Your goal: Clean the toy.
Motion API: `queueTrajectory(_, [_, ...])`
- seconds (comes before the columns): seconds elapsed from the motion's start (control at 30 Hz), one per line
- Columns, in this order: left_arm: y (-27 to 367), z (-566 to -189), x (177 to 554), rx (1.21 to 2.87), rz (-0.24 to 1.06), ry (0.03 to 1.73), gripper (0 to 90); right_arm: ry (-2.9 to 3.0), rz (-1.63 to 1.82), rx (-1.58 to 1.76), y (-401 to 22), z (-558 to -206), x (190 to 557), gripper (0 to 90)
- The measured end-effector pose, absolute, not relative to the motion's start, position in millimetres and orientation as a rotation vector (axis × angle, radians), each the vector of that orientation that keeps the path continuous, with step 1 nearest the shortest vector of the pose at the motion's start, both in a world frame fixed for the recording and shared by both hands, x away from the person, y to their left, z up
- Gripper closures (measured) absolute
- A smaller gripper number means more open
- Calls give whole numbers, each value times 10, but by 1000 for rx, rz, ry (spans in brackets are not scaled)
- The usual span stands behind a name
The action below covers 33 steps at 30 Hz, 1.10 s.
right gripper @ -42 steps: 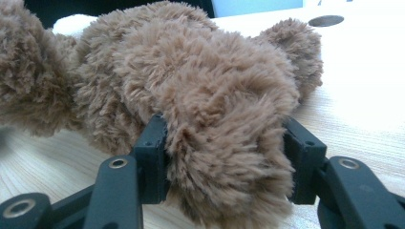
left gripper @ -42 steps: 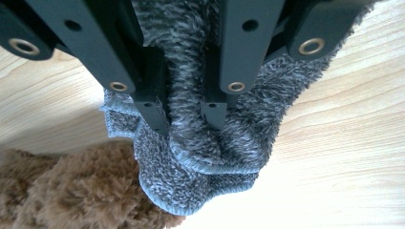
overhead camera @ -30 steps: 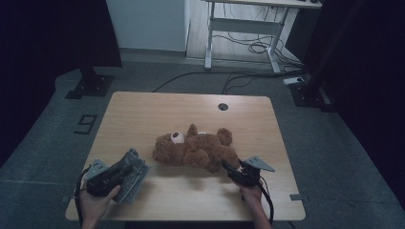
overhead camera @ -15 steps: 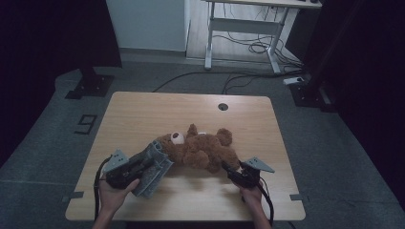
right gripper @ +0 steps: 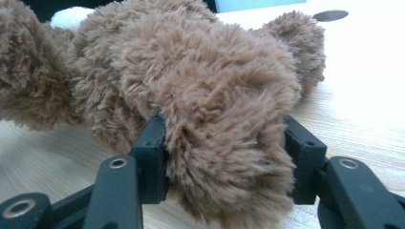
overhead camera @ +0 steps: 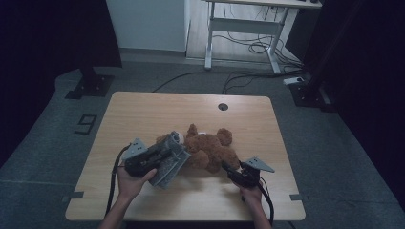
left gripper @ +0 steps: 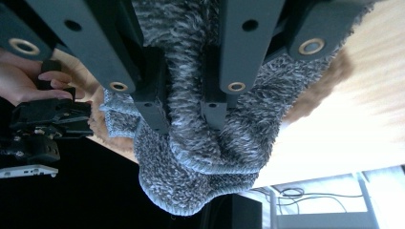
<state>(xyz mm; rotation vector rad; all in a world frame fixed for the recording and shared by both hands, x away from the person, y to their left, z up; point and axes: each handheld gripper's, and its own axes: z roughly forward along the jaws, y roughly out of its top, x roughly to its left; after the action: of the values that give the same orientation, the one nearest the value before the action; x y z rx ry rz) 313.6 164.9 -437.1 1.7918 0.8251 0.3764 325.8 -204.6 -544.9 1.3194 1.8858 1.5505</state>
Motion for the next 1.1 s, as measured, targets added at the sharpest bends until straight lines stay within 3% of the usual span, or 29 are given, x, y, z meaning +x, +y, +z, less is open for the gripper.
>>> queueTrajectory(0.57, [1001, -4341, 3427, 1858, 296, 774, 756, 1892, 1560, 1308, -2056, -5454, 3268, 484])
queueTrajectory(1.1, [384, -4182, 3517, 1950, 300, 670, 754, 1889, 1551, 1300, -2051, -5443, 3255, 505])
